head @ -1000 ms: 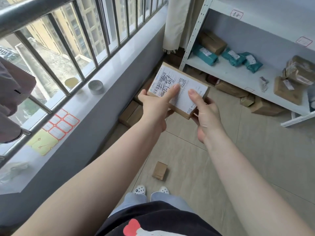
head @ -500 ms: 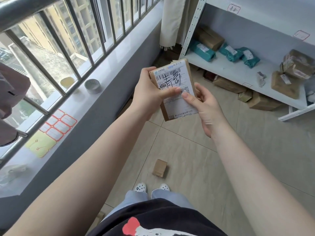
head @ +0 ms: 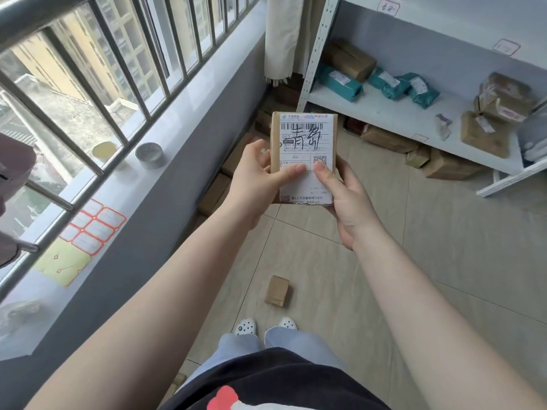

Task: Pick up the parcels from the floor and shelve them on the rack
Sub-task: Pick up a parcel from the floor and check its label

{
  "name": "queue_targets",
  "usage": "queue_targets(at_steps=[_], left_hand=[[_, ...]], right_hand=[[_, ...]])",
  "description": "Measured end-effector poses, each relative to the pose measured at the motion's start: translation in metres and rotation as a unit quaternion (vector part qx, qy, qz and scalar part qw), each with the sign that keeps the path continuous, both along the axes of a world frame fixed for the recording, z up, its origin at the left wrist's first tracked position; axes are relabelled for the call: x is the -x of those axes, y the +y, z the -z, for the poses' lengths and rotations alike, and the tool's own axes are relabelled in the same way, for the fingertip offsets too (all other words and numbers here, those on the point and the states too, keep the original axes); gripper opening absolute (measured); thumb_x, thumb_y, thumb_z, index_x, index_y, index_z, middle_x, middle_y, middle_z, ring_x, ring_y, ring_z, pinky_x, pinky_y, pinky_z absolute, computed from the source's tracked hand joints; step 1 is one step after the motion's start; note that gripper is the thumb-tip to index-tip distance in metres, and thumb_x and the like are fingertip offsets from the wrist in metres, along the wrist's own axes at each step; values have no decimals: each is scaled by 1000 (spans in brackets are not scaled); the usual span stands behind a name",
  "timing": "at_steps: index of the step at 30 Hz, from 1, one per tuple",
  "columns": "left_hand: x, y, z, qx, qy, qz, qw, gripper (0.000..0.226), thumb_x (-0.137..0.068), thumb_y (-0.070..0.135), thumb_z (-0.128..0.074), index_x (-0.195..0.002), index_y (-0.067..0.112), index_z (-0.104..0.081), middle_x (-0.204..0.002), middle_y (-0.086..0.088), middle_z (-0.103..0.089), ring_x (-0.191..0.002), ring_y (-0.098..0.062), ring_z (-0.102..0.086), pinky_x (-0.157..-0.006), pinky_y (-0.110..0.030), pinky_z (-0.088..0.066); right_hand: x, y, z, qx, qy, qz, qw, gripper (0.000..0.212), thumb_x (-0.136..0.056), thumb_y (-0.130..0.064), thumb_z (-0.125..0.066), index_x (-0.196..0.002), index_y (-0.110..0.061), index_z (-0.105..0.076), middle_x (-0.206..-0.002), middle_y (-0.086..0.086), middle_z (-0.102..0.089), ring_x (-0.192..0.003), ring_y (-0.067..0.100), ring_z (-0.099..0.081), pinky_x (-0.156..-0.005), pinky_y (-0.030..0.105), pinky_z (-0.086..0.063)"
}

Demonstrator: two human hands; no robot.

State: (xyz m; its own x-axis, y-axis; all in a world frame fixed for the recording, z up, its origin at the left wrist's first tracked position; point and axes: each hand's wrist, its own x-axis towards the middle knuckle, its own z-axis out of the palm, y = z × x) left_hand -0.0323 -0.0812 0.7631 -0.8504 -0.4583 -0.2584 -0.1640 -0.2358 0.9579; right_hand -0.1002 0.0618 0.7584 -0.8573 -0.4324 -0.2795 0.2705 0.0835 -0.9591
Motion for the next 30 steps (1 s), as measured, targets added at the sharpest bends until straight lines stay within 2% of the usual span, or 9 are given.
queue_targets(at_steps=[6, 9, 13, 17, 23, 27, 30], left_hand=[[5, 15, 6, -15, -3, 45, 999, 61, -77, 15, -83, -131, 8, -56, -120, -6, -74, -107, -23, -72, -93, -45, -58], [10, 31, 8, -24, 3, 98, 995, 43, -83, 10, -77, -125, 11, -63, -118, -5, -75, -107, -20, -72, -93, -39, -58], [22, 63, 15, -32, 3, 138, 990, 46, -86, 5, -73, -130, 7, -61, -119, -6, -74, -110, -18, -71, -89, -27, -58], [39, 103, 19, -30, -6, 173, 984, 42, -87, 5, -72, -128, 7, -63, -119, -6, -74, -110, -18, -71, -87, -27, -59], [79, 171, 32, -44, -28, 193, 980, 45, -86, 7, -74, -130, 7, -62, -120, -7, -74, -108, -18, -72, -82, -25, -59], [109, 235, 40, -57, -49, 190, 979, 45, -84, 6, -75, -128, 8, -64, -113, -3, -77, -94, -11, -74, -74, -23, -58], [130, 280, 41, -64, -64, 180, 979, 42, -84, 8, -76, -125, 10, -67, -100, 5, -79, -86, -7, -75, -67, -21, -57]], right_hand=[[-7, 21, 6, -12, -12, 13, 1000, 55, -87, -31, -70, -138, -27, -52, -103, -9, -77, -97, 8, -73, -86, 24, -54], [-9, 43, 12, -15, -17, 47, 999, 56, -86, -30, -71, -138, -27, -52, -104, -6, -77, -95, 9, -73, -82, 22, -54], [-6, 77, 18, -13, -32, 79, 996, 54, -86, -29, -70, -137, -27, -53, -102, -10, -77, -92, 4, -73, -74, 17, -52], [2, 117, 25, -17, -41, 110, 993, 52, -87, -29, -70, -137, -27, -54, -100, -9, -77, -92, 4, -73, -81, 21, -52], [29, 188, 34, -18, -60, 135, 989, 51, -87, -29, -69, -136, -26, -55, -101, -8, -77, -93, 5, -73, -80, 21, -53], [58, 253, 40, -32, -75, 138, 987, 50, -85, -33, -71, -134, -30, -57, -107, -7, -77, -100, 8, -72, -95, 28, -51], [81, 296, 42, -38, -85, 131, 987, 50, -85, -34, -71, -133, -30, -58, -104, -10, -77, -97, 5, -72, -92, 26, -50]])
